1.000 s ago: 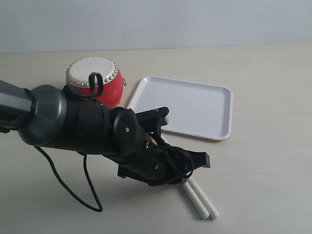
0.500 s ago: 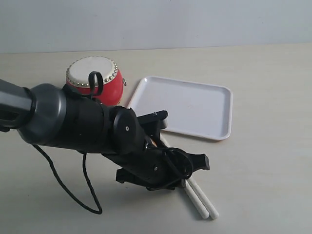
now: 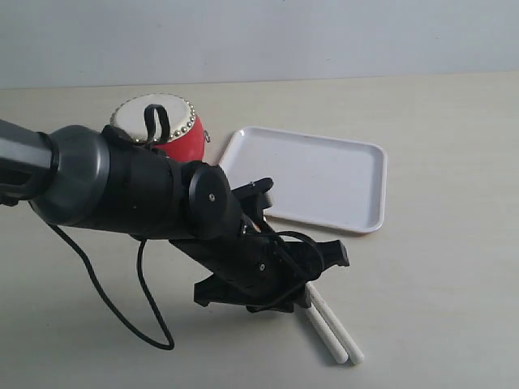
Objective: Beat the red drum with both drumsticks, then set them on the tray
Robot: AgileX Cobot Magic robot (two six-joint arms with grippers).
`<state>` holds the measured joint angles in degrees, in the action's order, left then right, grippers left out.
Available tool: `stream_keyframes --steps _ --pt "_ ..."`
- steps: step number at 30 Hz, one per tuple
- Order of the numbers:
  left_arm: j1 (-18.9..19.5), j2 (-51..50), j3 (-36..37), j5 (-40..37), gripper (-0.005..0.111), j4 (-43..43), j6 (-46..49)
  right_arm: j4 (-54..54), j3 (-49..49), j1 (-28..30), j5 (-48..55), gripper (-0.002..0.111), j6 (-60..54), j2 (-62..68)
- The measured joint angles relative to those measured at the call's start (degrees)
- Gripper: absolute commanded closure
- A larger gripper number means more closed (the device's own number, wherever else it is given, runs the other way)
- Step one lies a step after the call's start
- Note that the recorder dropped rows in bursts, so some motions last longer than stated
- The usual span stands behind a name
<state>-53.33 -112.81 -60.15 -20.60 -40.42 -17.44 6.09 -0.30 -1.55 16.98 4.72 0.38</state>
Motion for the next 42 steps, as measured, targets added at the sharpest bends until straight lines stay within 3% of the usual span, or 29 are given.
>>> stream_keyframes --steps 22,36,42 --pt "0.0 0.0 -1.55 -0.07 0.084 -0.57 0.0 0.0 0.0 0.0 0.0 0.108 0.0 0.0" --pt "0.0 0.0 -1.53 3.09 0.084 -12.12 -0.9 0.0 0.0 0.0 0.0 0.108 0.0 0.0" --pt "0.0 0.0 -2.02 5.28 0.084 -11.06 0.1 0.0 0.0 0.0 0.0 0.108 0.0 0.0"
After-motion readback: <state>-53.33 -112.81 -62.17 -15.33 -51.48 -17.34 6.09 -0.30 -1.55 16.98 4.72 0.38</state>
